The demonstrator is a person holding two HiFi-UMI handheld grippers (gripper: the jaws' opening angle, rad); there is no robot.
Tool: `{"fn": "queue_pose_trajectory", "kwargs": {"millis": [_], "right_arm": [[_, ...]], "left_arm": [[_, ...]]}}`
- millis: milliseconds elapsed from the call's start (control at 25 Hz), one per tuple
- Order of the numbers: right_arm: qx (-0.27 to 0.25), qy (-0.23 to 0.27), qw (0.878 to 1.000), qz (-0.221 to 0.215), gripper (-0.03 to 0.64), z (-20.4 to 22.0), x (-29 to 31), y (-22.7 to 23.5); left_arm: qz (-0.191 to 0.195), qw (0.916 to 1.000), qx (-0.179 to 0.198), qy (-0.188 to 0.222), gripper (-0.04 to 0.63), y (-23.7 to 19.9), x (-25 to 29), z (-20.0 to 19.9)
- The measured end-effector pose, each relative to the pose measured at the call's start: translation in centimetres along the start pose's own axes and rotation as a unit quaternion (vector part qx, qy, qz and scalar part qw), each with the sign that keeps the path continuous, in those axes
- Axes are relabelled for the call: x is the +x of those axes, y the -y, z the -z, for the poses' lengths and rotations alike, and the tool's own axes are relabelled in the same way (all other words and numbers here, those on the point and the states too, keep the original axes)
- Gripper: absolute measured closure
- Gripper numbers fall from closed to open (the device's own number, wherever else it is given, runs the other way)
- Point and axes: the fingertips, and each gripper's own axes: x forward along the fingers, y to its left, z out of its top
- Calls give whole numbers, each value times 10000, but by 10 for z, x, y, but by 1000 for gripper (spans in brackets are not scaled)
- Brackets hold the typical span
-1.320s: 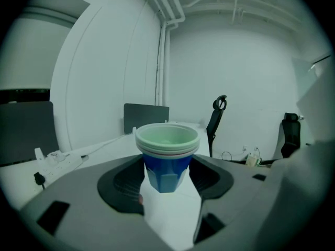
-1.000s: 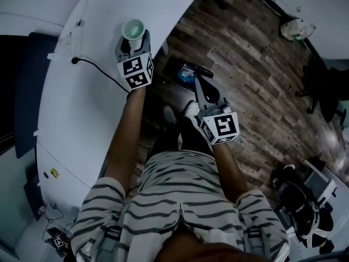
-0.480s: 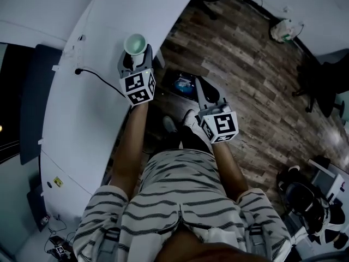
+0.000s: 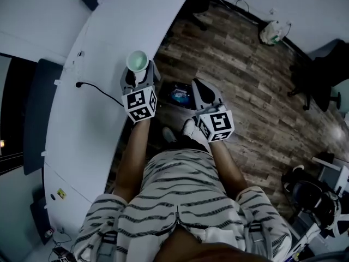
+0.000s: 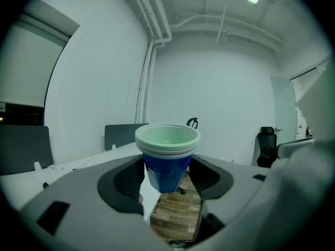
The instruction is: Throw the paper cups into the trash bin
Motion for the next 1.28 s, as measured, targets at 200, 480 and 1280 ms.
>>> {"fn": "queue_pose_trajectory", "kwargs": {"millis": [200,480,1280], "right_arm": [[63,74,9998,164,600,-6,-11,5],[-28,186,9993,317,600,-16,-25,15],[38,288,9960,843,600,-12,-60,36]], "left_arm": [[303,9995,93,-4,311,27,-17,-2],[667,9976,173,30,311,64,-35,-5],[1457,9884,409,-146,311,130,-59,13]]}}
